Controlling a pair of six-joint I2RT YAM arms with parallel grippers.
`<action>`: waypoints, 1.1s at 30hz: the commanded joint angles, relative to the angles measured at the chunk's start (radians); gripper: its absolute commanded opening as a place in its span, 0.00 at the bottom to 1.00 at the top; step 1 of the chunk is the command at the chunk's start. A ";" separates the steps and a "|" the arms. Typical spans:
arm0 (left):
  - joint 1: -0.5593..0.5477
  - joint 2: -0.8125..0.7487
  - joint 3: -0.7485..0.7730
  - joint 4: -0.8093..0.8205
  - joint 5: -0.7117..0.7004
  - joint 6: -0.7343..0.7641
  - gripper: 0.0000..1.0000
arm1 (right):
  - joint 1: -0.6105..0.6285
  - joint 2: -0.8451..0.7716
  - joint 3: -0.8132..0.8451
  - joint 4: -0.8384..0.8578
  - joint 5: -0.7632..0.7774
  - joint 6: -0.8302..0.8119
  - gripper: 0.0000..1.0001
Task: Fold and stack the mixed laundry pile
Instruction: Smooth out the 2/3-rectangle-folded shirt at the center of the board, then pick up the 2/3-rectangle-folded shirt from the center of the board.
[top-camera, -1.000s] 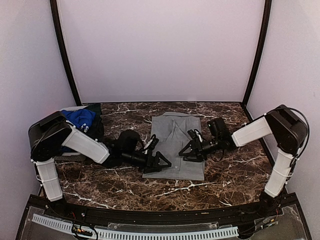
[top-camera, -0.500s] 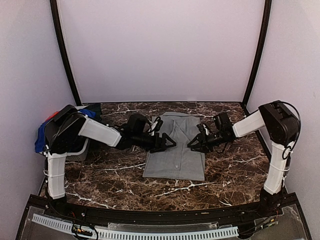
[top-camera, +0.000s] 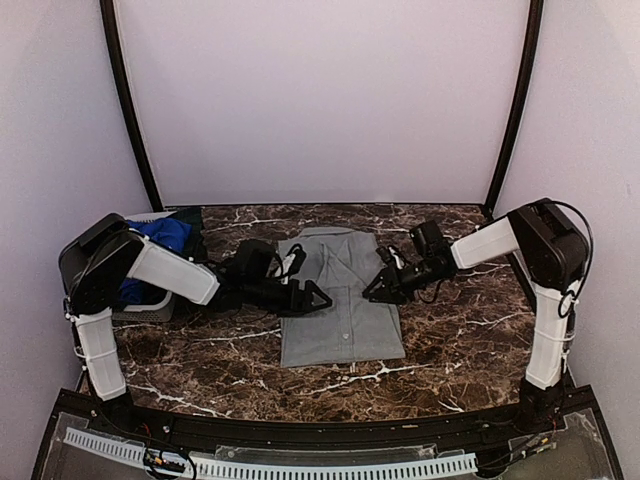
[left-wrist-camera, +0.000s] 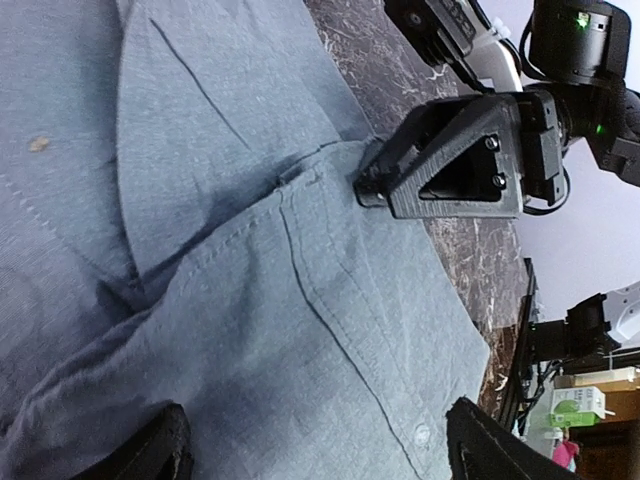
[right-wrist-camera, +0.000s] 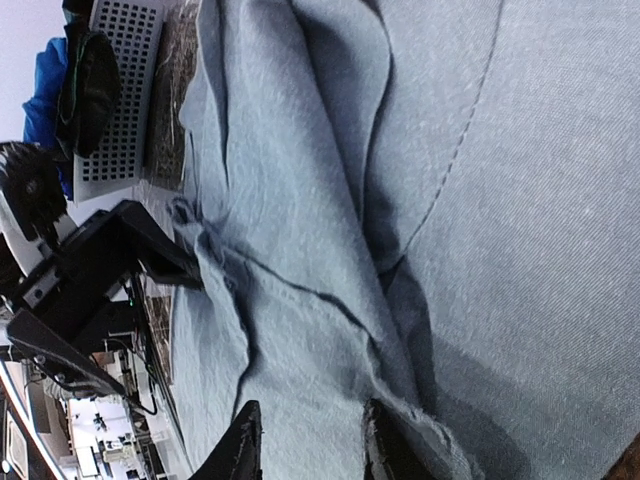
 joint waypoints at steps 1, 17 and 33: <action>-0.070 -0.190 0.020 -0.301 -0.293 0.293 0.89 | 0.002 -0.147 -0.086 -0.134 0.068 -0.042 0.30; -0.537 -0.387 -0.181 -0.347 -0.803 0.955 0.84 | 0.160 -0.113 0.220 -0.301 0.102 -0.141 0.27; -0.578 -0.154 -0.159 -0.112 -0.885 1.277 0.48 | 0.200 0.171 0.330 -0.321 0.088 -0.196 0.00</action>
